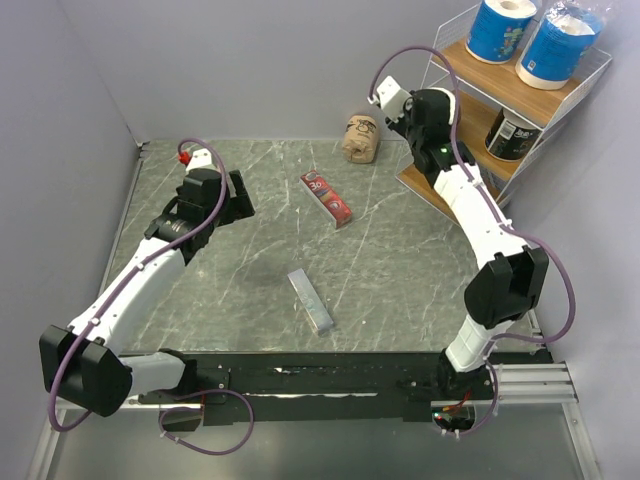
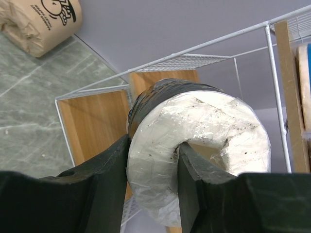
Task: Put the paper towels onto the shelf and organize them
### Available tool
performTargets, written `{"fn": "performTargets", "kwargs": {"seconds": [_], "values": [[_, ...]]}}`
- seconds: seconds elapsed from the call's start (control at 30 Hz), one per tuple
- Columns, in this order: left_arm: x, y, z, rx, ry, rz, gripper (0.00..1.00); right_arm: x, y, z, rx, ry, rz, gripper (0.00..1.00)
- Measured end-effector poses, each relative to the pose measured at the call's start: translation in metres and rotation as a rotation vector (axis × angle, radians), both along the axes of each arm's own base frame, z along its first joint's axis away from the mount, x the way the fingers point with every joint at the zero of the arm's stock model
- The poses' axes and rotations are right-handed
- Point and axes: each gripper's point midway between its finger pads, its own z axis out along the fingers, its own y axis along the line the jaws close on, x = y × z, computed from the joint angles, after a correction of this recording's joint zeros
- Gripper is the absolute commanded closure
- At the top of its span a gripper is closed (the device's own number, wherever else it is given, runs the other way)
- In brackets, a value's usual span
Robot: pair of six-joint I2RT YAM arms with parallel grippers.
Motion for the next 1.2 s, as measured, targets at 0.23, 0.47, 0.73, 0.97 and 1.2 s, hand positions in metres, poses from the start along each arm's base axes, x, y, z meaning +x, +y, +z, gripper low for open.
{"fn": "performTargets", "kwargs": {"seconds": [0.23, 0.47, 0.73, 0.97, 1.2], "values": [[0.0, -0.001, 0.0, -0.002, 0.002, -0.005, 0.04, 0.016, -0.002, -0.003, -0.025, 0.013, 0.002, 0.64], [-0.004, 0.001, 0.013, -0.016, -0.035, -0.004, 0.04, 0.034, -0.005, -0.019, -0.082, 0.037, -0.008, 0.59], [-0.004, 0.001, 0.014, -0.018, -0.039, -0.005, 0.04, 0.039, -0.009, -0.015, -0.115, 0.018, -0.015, 0.53], [-0.004, 0.001, 0.014, -0.018, -0.038, -0.005, 0.04, 0.047, -0.032, 0.006, -0.178, -0.058, -0.084, 0.37], [-0.004, 0.001, 0.014, -0.018, -0.039, -0.005, 0.04, 0.047, -0.063, 0.019, -0.21, -0.099, -0.173, 0.38]]}}
